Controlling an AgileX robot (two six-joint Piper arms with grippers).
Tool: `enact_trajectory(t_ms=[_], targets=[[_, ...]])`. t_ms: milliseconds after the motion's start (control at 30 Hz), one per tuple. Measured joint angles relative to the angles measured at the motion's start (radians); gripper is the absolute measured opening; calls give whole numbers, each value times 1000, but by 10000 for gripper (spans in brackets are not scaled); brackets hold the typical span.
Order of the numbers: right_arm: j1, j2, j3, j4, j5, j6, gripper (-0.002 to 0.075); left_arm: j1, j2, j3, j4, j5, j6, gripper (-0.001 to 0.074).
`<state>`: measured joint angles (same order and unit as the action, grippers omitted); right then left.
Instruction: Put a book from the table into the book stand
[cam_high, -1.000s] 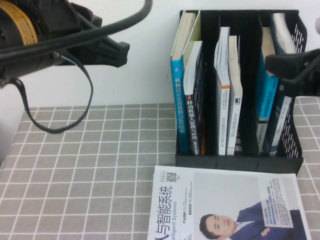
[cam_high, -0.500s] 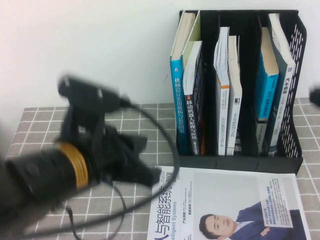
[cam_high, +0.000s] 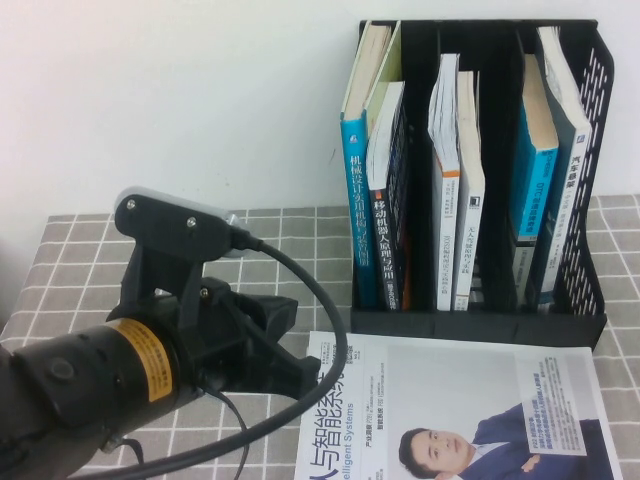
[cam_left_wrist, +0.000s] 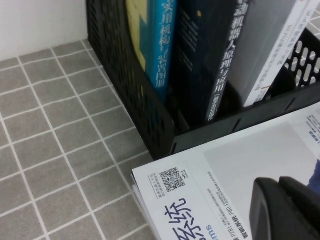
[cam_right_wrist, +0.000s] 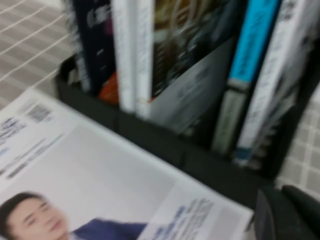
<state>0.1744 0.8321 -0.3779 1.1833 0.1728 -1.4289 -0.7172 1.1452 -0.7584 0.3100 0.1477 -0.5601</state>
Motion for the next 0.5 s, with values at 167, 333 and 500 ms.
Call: enact_trajectory(t_ms=[167,333,500], targets=[[0,19,8,0,71,0,-2,0,0,0,0,0,-4,-3],[0,36,8,0,124,0,-2,0,-2,0,3,0,-4,-3],[0,57,8,0,148,0,-3,50,-77,25,38,23,18,-3]])
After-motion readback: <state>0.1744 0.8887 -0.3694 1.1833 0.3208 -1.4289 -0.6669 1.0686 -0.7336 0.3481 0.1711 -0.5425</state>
